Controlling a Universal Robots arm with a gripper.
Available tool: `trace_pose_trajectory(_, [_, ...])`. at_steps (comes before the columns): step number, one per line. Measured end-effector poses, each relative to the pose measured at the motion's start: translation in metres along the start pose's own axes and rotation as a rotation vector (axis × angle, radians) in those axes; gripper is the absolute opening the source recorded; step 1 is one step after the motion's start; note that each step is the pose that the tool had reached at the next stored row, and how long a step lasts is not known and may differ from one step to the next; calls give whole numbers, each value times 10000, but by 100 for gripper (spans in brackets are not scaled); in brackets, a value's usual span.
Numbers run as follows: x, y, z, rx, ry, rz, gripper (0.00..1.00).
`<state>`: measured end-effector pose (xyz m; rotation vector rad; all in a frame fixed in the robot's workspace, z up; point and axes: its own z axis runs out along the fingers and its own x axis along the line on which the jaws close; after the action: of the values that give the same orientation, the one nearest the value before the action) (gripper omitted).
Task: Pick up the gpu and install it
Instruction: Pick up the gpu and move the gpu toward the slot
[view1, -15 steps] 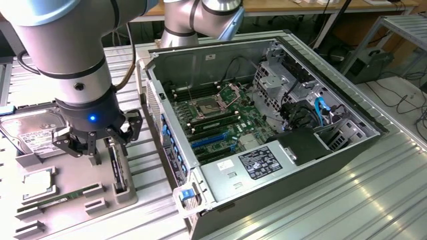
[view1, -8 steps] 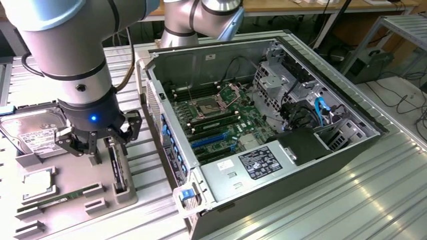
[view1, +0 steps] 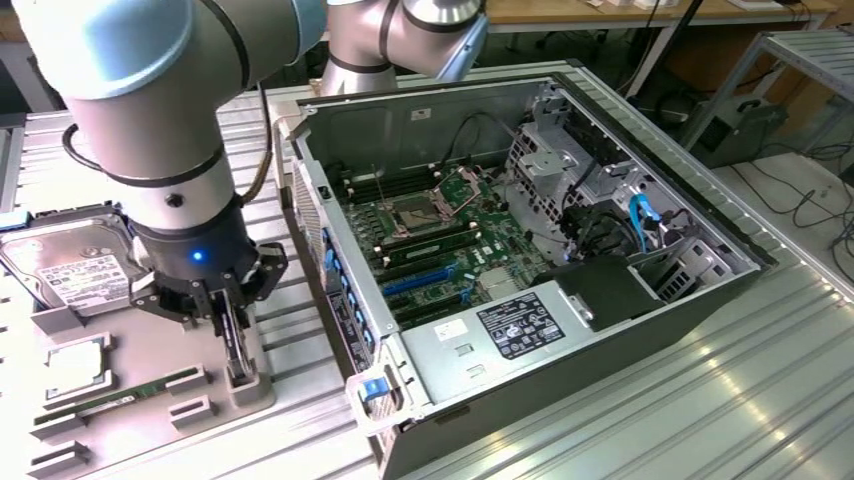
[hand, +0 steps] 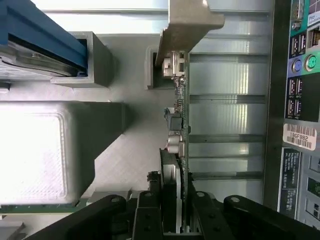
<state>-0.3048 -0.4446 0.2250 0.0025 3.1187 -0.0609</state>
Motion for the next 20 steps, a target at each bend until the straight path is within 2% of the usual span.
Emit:
trace_pose_trajectory(2, [-8, -14, -349, 0, 0, 0, 28])
trace_pose_trajectory(3, [-10, -17, -436, -1, 0, -1, 28])
trace_pose_trajectory(5, [-15, -26, -675, -1, -1, 0, 28])
trace_pose_trajectory(7, [-18, -31, -803, -3, -1, 0, 28])
trace_pose_trajectory(20, [-21, -37, -941, -3, 0, 0, 28])
